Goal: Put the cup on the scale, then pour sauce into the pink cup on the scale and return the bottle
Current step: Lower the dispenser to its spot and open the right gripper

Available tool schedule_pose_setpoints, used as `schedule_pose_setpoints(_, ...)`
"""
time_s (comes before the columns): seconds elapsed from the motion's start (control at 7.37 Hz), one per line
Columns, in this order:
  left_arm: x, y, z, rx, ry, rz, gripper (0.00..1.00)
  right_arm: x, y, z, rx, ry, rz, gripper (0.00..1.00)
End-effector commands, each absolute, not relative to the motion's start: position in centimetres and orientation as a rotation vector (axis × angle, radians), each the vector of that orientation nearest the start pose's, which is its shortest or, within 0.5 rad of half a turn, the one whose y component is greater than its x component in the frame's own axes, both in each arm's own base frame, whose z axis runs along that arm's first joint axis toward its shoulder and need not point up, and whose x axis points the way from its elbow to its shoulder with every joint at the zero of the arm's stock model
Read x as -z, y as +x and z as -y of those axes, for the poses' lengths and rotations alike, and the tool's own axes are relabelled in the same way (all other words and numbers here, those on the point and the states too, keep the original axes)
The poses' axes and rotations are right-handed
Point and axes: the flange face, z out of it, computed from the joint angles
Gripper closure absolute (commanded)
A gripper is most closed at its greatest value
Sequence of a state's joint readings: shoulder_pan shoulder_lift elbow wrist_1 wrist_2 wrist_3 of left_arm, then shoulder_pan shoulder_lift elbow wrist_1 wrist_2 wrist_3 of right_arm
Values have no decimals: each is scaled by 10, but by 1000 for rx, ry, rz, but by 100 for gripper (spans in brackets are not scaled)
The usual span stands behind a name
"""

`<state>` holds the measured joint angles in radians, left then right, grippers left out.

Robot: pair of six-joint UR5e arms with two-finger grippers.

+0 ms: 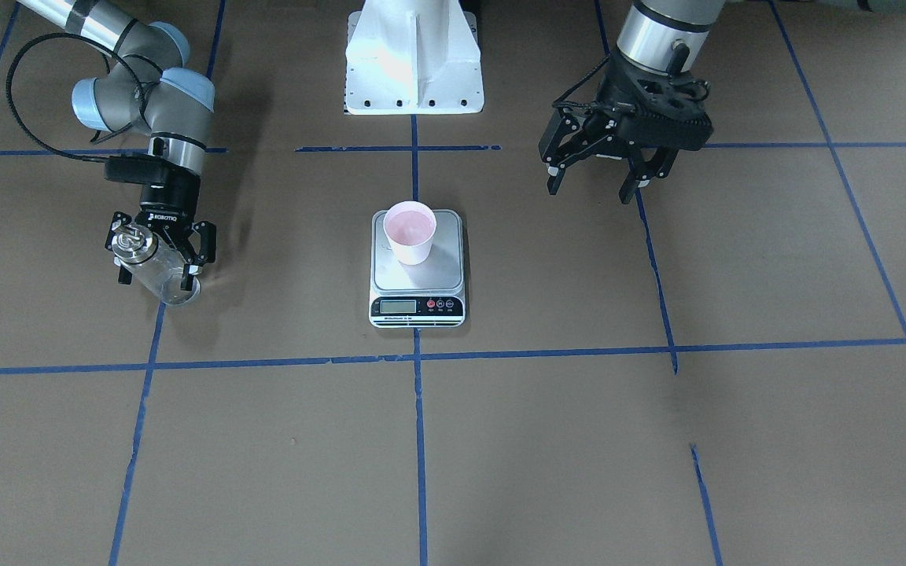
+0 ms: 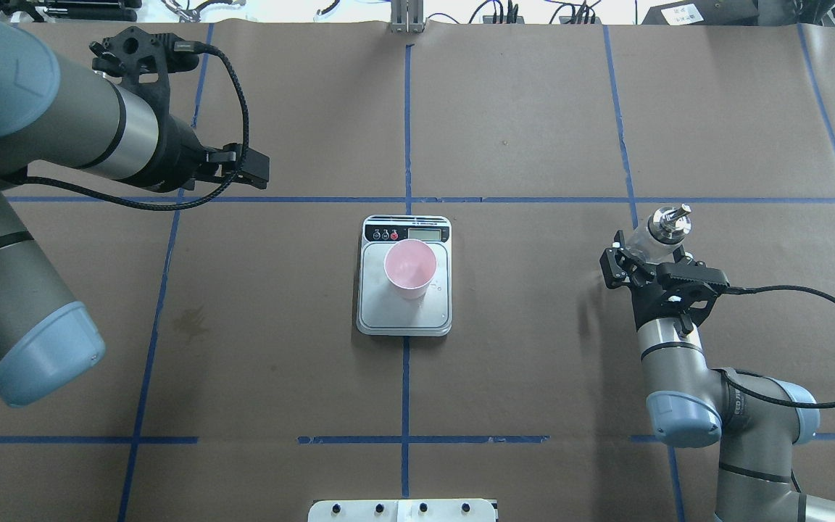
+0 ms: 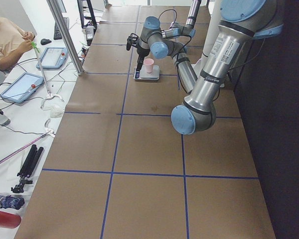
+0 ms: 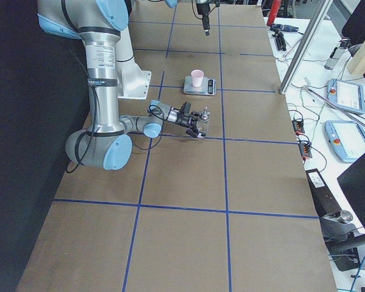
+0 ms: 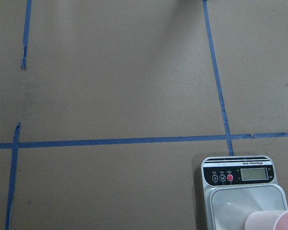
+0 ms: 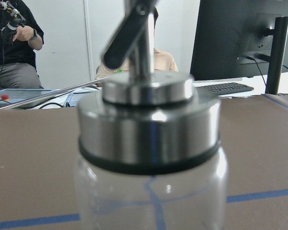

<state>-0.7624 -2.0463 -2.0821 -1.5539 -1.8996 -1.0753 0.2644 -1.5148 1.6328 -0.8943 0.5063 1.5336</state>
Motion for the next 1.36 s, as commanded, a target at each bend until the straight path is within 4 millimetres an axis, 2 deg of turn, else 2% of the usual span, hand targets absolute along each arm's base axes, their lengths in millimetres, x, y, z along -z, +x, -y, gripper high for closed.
schedule_pose_setpoints(0.0, -184, 324, 450, 85, 320, -954, 1, -501, -441, 343, -619, 1129, 566, 0)
schedule_pose_setpoints(0.27, -185, 325, 450, 84, 319, -953, 1, -497, -456, 316, -590, 1170, 581, 0)
schedule_pose_setpoints(0.54, -186, 325, 450, 84, 318, -951, 1, -497, -457, 300, -570, 1183, 592, 0)
schedule_pose_setpoints(0.68, -185, 325, 450, 84, 319, -953, 1, -503, -447, 290, -552, 1190, 586, 0)
schedule_pose_setpoints(0.95, -185, 324, 450, 85, 320, -952, 1, -509, -410, 258, -524, 1163, 657, 0)
schedule_pose_setpoints(1.09, -186, 324, 451, 82, 322, -948, 1, -530, -385, 248, -508, 1137, 689, 0)
schedule_pose_setpoints(1.22, -187, 322, 453, 78, 329, -942, 1, -543, -368, 246, -496, 1079, 730, 0)
